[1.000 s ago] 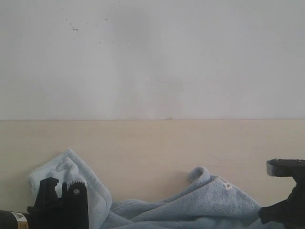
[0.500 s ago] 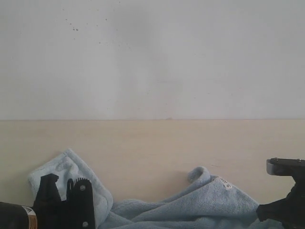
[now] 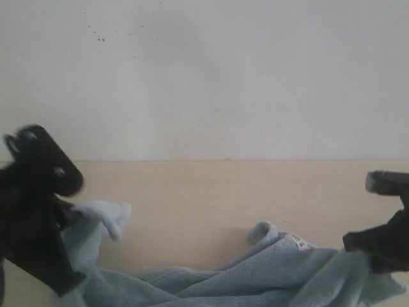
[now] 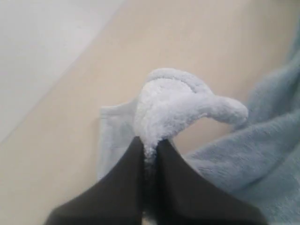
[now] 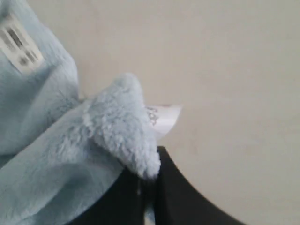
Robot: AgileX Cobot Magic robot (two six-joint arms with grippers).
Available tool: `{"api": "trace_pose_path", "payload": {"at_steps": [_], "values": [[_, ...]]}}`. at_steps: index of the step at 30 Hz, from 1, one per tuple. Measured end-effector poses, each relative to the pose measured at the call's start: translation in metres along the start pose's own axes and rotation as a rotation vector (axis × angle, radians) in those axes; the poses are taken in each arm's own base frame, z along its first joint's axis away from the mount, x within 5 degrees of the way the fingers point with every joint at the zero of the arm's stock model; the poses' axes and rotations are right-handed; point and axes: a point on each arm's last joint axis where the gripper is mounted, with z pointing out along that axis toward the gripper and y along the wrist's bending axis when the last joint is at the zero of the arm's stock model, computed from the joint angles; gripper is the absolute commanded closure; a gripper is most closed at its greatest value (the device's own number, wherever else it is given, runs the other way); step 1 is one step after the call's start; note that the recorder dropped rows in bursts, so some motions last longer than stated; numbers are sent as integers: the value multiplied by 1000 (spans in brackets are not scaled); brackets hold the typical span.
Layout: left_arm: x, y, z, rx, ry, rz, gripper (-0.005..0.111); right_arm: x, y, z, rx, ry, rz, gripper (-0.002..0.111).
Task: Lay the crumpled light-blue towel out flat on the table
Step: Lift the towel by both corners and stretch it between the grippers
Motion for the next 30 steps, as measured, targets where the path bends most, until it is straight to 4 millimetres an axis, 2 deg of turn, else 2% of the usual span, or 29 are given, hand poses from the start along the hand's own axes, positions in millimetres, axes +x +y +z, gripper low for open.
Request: {"api": "trace_pose_path", "payload": {"at_steps": [3, 6, 8, 11, 14, 16, 19, 20, 21, 22, 24, 25, 26, 28, 30], "values": [[5, 24, -33, -138, -74, -117, 103, -10, 6, -34, -24, -162, 14, 108], [23, 40, -56, -280, -106, -249, 103, -16, 9, -65, -22, -301, -48, 108], [38, 42, -63, -324, -100, -320, 103, -16, 10, -73, -23, -329, -58, 108], [59, 39, -69, -341, -80, -398, 103, -11, 12, -73, -40, -275, -62, 108], [67, 45, -85, -348, -148, -526, 103, -4, 15, -85, -62, -266, -63, 108], [67, 53, -104, -351, -258, -631, 103, -2, 18, -107, -74, -338, -62, 108], [60, 70, -147, -323, -535, -732, 103, 6, 23, -153, -84, -514, -81, 108], [56, 79, -176, -293, -713, -737, 103, 18, 26, -186, -89, -647, -102, 108], [55, 81, -187, -285, -777, -728, 103, 25, 27, -202, -89, -706, -116, 108], [56, 85, -198, -296, -833, -709, 103, 38, 29, -225, -86, -803, -143, 108], [62, 88, -195, -359, -771, -714, 103, 47, 30, -240, -67, -863, -178, 108], [64, 87, -189, -384, -718, -718, 103, 47, 30, -239, -63, -854, -185, 108], [68, 85, -177, -414, -608, -717, 103, 46, 29, -231, -63, -790, -195, 108], [71, 78, -164, -372, -495, -713, 103, 48, 30, -216, -80, -644, -211, 108], [71, 74, -162, -335, -469, -707, 103, 55, 29, -206, -76, -518, -246, 108]]}}
